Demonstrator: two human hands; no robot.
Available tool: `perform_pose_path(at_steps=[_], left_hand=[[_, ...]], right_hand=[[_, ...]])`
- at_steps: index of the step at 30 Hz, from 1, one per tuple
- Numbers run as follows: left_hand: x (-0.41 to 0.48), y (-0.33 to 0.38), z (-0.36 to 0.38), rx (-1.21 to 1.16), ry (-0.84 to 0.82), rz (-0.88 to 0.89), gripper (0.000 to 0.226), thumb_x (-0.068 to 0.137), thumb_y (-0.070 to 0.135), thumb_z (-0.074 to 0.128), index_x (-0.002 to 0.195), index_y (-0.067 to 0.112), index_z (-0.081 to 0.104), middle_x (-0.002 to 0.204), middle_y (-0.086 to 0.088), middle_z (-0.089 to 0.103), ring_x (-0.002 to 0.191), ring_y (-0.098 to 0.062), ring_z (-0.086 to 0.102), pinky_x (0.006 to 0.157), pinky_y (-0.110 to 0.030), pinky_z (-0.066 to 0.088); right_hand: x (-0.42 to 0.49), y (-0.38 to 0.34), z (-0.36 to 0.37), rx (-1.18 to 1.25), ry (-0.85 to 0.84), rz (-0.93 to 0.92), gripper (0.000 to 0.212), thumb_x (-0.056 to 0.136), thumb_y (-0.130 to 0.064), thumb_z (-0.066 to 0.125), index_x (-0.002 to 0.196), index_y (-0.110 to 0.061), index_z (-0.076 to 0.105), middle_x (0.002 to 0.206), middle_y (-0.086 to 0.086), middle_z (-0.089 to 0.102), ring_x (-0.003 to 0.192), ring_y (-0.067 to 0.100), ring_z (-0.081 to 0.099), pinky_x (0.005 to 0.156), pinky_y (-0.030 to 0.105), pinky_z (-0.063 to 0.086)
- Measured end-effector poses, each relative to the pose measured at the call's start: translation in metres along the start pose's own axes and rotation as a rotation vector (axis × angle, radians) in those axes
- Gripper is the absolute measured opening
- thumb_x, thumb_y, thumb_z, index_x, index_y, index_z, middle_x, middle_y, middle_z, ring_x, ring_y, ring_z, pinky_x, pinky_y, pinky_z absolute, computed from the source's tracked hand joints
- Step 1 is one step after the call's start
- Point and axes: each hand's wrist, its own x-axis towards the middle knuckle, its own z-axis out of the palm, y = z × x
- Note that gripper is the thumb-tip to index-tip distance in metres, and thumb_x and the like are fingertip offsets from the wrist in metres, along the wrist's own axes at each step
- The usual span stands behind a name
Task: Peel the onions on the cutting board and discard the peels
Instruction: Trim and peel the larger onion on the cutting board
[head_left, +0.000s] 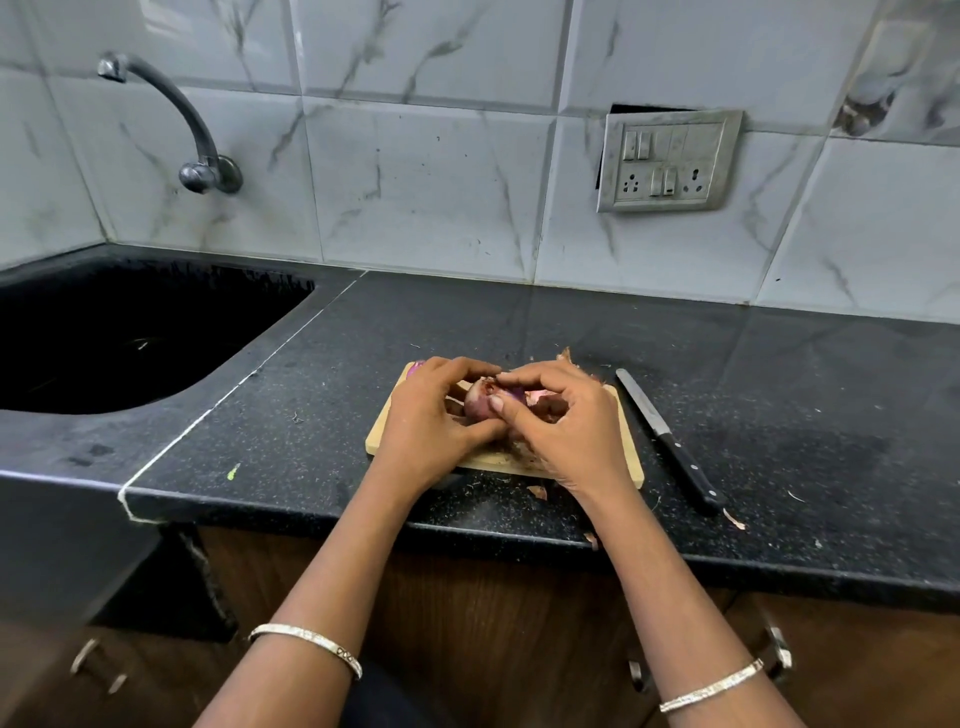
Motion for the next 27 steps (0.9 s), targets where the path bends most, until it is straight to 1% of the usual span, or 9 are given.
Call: perform_pose_path(at_steps=[4,6,10,14,16,19,21,24,27], left_hand=[[0.000,-0.004,-0.001,0.003,-0.066,-0.014,0.068,0.060,0.030,0.097,0.123,0.030,0.071,0.113,0.008,0.066,0.101,-0.008,0.063,0.091,-0.029,0.057],[0.001,-0.005,-0.001,-0.002,-0.085,-0.027,0.070,0.062,0.022,0.095,0.127,0.030,0.069,0.115,0.004,0.068,0.099,-0.007,0.064,0.090,-0.021,0.055],[0.001,-0.003,-0.002,-0.022,-0.109,-0.042,0.071,0.062,0.014,0.094,0.127,0.031,0.070,0.115,0.005,0.068,0.097,-0.002,0.063,0.084,-0.012,0.052],[0.000,-0.003,-0.002,-0.061,-0.110,-0.064,0.070,0.062,0.015,0.096,0.125,0.033,0.070,0.114,0.008,0.065,0.101,-0.007,0.063,0.093,-0.032,0.057],[0.000,-0.004,-0.001,-0.085,-0.115,-0.064,0.070,0.063,0.015,0.096,0.125,0.033,0.070,0.117,0.006,0.065,0.107,-0.010,0.063,0.096,-0.040,0.057],[0.000,-0.004,0.000,-0.090,-0.119,-0.067,0.070,0.064,0.016,0.096,0.127,0.031,0.069,0.119,0.004,0.064,0.113,-0.011,0.062,0.100,-0.042,0.055],[0.000,-0.004,0.001,-0.082,-0.125,-0.066,0.069,0.066,0.018,0.095,0.129,0.030,0.068,0.119,0.004,0.063,0.112,-0.010,0.062,0.100,-0.040,0.055],[-0.001,-0.004,0.001,-0.084,-0.129,-0.058,0.068,0.070,0.022,0.093,0.132,0.027,0.066,0.120,0.003,0.062,0.110,-0.012,0.063,0.098,-0.038,0.057],[0.000,-0.005,0.002,-0.074,-0.122,-0.073,0.064,0.075,0.021,0.090,0.133,0.023,0.064,0.123,0.000,0.061,0.110,-0.012,0.063,0.094,-0.024,0.057]], right_hand=[[0.002,0.002,-0.001,0.029,0.019,0.056,0.016,0.078,-0.016,0.085,0.094,-0.017,0.081,0.094,-0.007,0.077,0.095,0.008,0.071,0.099,0.005,0.034],[0.002,0.001,-0.003,0.069,0.029,0.075,0.016,0.078,-0.010,0.085,0.093,-0.014,0.082,0.091,-0.005,0.078,0.093,0.011,0.072,0.091,-0.002,0.033],[0.004,0.000,-0.006,0.131,0.044,0.124,0.013,0.077,-0.007,0.084,0.084,-0.017,0.081,0.085,-0.007,0.078,0.089,0.008,0.072,0.086,0.003,0.040],[0.002,0.002,-0.003,-0.007,0.029,0.089,0.008,0.082,-0.011,0.080,0.085,-0.018,0.077,0.089,-0.006,0.074,0.093,-0.004,0.062,0.090,-0.001,0.029],[0.002,0.004,-0.002,-0.056,0.009,0.069,0.007,0.086,-0.012,0.076,0.086,-0.019,0.074,0.093,-0.007,0.071,0.091,-0.008,0.055,0.095,0.009,0.031],[0.000,0.006,0.002,-0.100,0.010,0.038,0.013,0.090,-0.010,0.070,0.086,-0.022,0.068,0.095,-0.006,0.062,0.095,0.013,0.057,0.096,0.036,0.042],[0.000,0.006,0.004,-0.130,-0.006,0.025,0.011,0.093,-0.008,0.066,0.088,-0.018,0.067,0.098,-0.002,0.060,0.098,0.021,0.056,0.095,0.041,0.044],[0.001,0.008,0.005,-0.140,-0.034,0.029,0.007,0.097,-0.010,0.061,0.094,-0.012,0.067,0.103,0.001,0.059,0.102,0.024,0.056,0.095,0.035,0.044],[0.001,0.007,0.003,-0.151,-0.056,0.065,0.008,0.099,-0.012,0.059,0.097,-0.012,0.067,0.104,0.001,0.063,0.105,0.021,0.056,0.095,0.010,0.032]])
